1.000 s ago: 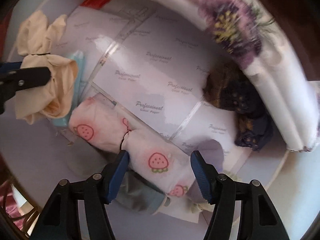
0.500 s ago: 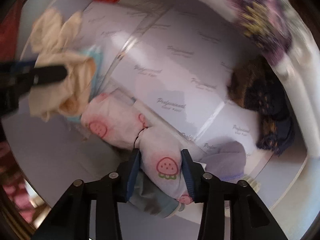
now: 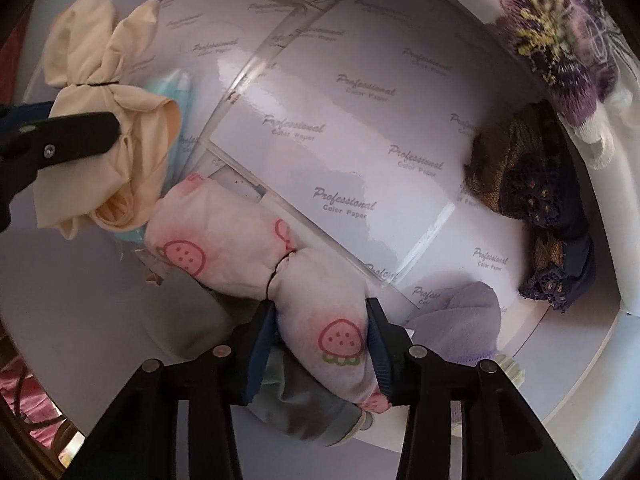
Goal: Organize soft objects
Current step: 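Lift the beige bundle with the left tool while the right tool grasps the pink strawberry-print cloth, then drop the beige bundle into the gold tray with the left tool while the right tool holds the pink cloth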
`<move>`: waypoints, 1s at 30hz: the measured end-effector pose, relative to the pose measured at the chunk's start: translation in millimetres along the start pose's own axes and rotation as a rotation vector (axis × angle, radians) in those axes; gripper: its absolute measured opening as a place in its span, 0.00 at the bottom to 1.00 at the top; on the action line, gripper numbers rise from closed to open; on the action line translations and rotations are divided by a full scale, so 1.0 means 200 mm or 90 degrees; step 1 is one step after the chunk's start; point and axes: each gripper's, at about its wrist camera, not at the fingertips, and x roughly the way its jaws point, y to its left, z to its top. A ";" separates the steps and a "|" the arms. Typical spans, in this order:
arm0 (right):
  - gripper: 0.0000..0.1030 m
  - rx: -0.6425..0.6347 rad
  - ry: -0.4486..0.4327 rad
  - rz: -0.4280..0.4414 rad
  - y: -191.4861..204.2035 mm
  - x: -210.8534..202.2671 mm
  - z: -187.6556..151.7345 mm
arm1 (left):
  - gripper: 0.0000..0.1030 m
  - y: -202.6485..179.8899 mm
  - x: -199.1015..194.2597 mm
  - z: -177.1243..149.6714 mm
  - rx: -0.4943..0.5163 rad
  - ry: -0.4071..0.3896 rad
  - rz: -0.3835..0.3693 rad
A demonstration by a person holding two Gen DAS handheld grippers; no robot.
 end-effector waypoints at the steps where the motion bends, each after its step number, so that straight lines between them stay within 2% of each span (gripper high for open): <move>1: 0.47 0.005 -0.001 0.002 0.00 0.01 -0.01 | 0.35 0.00 0.00 0.00 0.002 -0.002 0.001; 5: 0.46 0.005 -0.011 -0.009 -0.02 0.00 -0.03 | 0.35 -0.01 -0.02 -0.01 0.004 -0.005 0.000; 10: 0.35 -0.001 -0.028 -0.025 0.02 -0.05 -0.07 | 0.35 0.00 -0.04 -0.01 0.002 -0.008 -0.002; 15: 0.32 0.010 -0.060 -0.039 0.01 -0.15 -0.11 | 0.35 0.01 -0.07 -0.01 -0.001 -0.015 -0.004; 22: 0.31 0.070 -0.111 -0.056 -0.02 -0.38 -0.17 | 0.35 0.03 -0.09 -0.02 -0.009 -0.024 -0.008; 25: 0.31 0.124 -0.143 -0.038 -0.05 -0.49 -0.22 | 0.35 0.03 -0.11 -0.03 -0.011 -0.027 -0.010; 28: 0.31 0.177 -0.123 0.029 -0.10 -0.49 -0.27 | 0.35 0.04 -0.12 -0.04 -0.008 -0.029 -0.009; 30: 0.31 0.197 -0.086 0.017 -0.12 -0.40 -0.28 | 0.35 0.03 -0.12 -0.05 -0.006 -0.030 -0.008</move>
